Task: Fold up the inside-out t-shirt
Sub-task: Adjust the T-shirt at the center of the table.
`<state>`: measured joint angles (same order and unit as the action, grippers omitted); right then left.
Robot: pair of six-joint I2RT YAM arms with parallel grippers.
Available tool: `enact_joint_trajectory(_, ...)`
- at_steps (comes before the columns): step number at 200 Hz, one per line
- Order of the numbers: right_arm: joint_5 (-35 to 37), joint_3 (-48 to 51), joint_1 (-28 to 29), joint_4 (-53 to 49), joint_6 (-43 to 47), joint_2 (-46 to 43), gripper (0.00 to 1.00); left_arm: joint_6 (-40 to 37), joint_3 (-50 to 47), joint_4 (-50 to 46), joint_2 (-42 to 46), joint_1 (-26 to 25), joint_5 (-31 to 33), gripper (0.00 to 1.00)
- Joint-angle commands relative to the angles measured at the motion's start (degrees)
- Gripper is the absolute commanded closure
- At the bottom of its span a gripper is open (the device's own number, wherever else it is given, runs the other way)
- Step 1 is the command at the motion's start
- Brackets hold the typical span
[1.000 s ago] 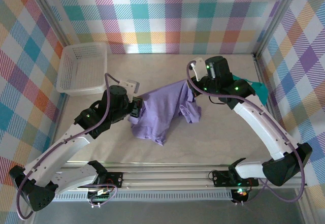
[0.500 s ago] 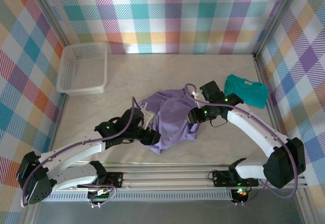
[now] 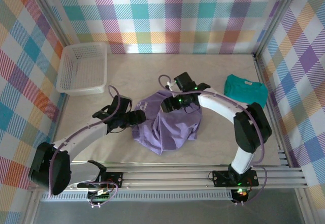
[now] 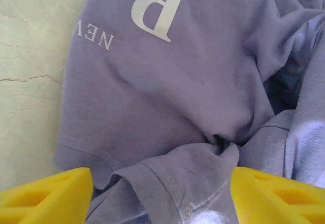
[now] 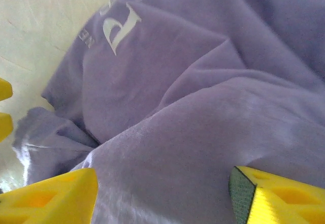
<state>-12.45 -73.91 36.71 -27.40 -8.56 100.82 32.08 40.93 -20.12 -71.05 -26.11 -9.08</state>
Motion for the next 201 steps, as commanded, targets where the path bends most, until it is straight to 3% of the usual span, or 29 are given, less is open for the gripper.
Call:
enact_joint_trajectory(1,1.90,-1.46,1.16,0.78,0.14,2.26,0.35,2.48,-0.96,5.64,-1.96,-0.50,-4.23,0.37)
enact_joint_trajectory(36,3.92,-0.53,1.17,1.64,0.45,1.74,0.68,2.73,0.13,7.73,-6.98,-0.89,-5.88,0.66)
enact_joint_trajectory(69,3.31,-1.06,1.00,3.27,1.32,-0.44,1.00,2.34,1.96,6.82,-9.53,-0.81,-6.34,0.78)
enact_joint_trajectory(104,1.92,-1.29,-0.52,6.58,1.80,-4.90,1.00,0.98,2.47,6.09,-5.08,-0.64,-1.94,1.00)
enact_joint_trajectory(158,-1.41,-5.46,-3.38,11.26,4.47,-13.53,1.00,-3.60,10.78,2.68,5.14,4.94,3.81,1.00)
enact_joint_trajectory(181,-0.40,0.94,-3.60,14.09,7.33,-21.95,0.99,-6.28,12.78,1.64,12.26,5.36,5.87,1.00)
enact_joint_trajectory(201,-0.29,10.35,-3.57,15.30,7.92,-29.11,0.98,-6.91,9.99,1.53,16.35,5.37,3.82,1.00)
